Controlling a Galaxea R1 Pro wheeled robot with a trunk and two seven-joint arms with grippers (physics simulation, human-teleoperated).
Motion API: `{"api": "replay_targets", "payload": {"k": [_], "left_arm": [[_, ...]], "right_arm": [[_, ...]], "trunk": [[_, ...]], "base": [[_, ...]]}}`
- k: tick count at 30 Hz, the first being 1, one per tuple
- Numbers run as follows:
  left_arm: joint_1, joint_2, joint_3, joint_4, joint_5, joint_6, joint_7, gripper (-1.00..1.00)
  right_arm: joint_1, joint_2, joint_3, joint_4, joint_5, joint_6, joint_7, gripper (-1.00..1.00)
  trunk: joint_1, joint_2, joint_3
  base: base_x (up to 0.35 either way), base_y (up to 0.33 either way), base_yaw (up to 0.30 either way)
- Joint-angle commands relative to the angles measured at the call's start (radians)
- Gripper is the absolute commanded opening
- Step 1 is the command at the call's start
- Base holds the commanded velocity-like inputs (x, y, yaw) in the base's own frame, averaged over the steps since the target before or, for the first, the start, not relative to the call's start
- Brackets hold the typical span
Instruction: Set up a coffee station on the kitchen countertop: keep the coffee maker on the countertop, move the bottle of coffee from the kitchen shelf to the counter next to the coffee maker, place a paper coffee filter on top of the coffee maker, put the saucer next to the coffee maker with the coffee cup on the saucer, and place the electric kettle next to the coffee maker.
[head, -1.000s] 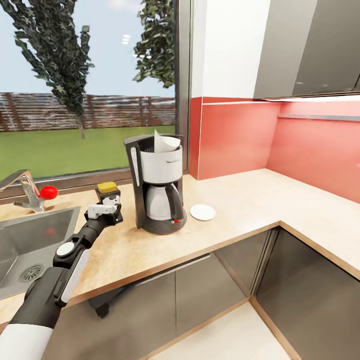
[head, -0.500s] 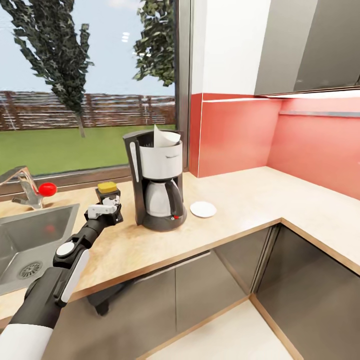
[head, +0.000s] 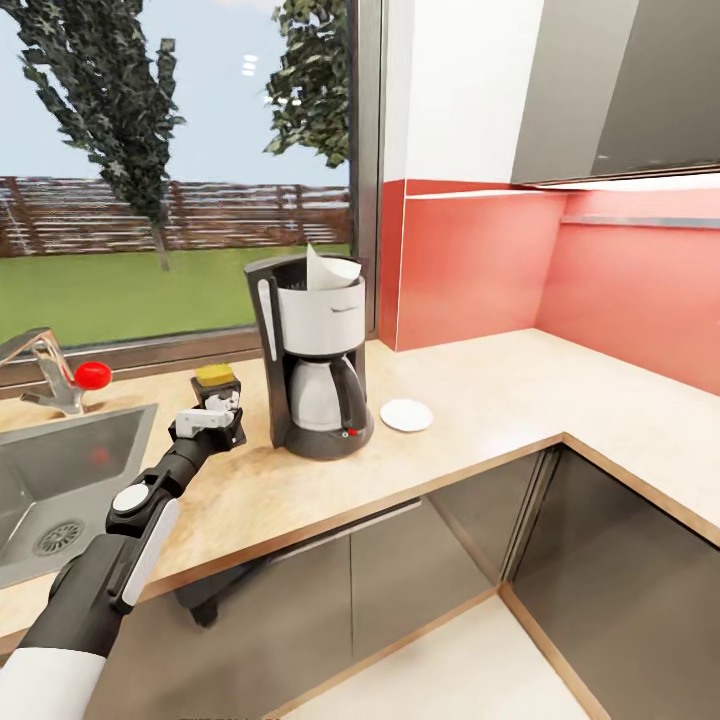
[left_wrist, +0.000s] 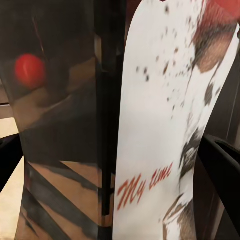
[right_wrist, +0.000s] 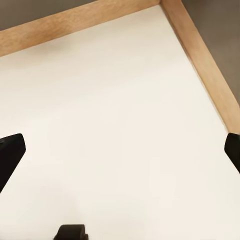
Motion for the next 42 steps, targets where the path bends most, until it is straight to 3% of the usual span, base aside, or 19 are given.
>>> {"api": "replay_targets", "payload": {"k": [1,42], "left_arm": [[-0.001,0.001,-0.001,-0.001,0.011,0.006,-0.001,-1.0],[-0.001,-0.001,-0.001,-0.004,0.011,-0.032,0.0,-1.0]], "right_arm": [[-0.001,0.0,-0.005,0.001,-0.004,-0.002,0.009,1.0],[-0.001,0.0,-0.005,0.001,-0.004,-0.003,0.009,1.0]], "trunk": [[0.0,-0.001,-0.003],[0.0,-0.001,-0.066]], "base": [[0.0,0.0,0.0],[0.0,0.0,0.0]]}}
